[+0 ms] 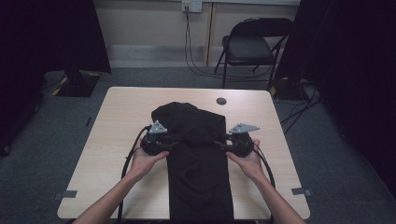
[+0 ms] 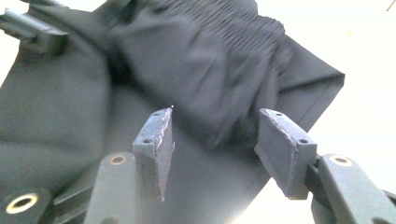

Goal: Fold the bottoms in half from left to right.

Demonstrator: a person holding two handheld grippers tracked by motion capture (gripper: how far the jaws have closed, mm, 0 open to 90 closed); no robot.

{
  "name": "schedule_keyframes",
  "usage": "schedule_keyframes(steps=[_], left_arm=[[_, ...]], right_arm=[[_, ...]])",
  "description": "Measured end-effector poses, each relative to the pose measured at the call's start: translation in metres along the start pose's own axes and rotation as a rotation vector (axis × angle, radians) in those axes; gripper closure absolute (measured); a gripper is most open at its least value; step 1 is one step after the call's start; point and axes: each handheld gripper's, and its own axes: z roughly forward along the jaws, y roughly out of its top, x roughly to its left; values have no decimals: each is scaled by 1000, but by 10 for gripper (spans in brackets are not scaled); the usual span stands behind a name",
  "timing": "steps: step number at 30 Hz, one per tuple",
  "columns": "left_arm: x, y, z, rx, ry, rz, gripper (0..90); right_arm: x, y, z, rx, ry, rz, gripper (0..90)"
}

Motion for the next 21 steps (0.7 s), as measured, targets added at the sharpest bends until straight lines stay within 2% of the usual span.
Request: schedule_keyframes(steps=[1,2,3,5,7,9,10,11,12,15,16,17,18,19,20,21], left_arm=[[7,9,0,-24,7,-20,555],[7,9,0,-24,7,-20,548],[10,15,1,-25,23,-10,540],[13,20,3,-26,31,-3,523],[24,27,9,-34,58,-23,487],[35,26,20,3,64,-44,446],[35,26,20,3,64,-44,435],[38,24,25,29,62,-47,435],[42,19,35,74,52,-50,404],[43,15,43,73,42,-59,389],[43,13,47,87,38,-61,389],[42,10,57,122,31,-62,392],[42,8,61,145,24,-55,395],[41,7,64,149,20,-51,429],[39,6,66,140,23,-52,524],[39,6,66,140,23,-52,590]], right_arm=[[-8,7,13,2,-9,20,413],[-11,10,20,9,-17,21,409],[-14,13,27,18,-30,13,400],[-16,14,32,24,-33,15,392],[-24,17,50,35,-38,50,378],[-26,17,59,41,-31,66,372],[-26,17,63,46,-42,66,374],[-26,17,63,46,-42,66,374],[-25,15,69,61,-47,71,375],[-26,12,74,71,-62,72,388],[-27,10,77,76,-63,82,406],[-28,7,80,81,-48,92,489],[-28,6,81,84,-50,88,521],[-27,6,82,83,-46,95,590],[-26,6,82,75,-50,83,642],[-26,6,82,75,-50,83,642]])
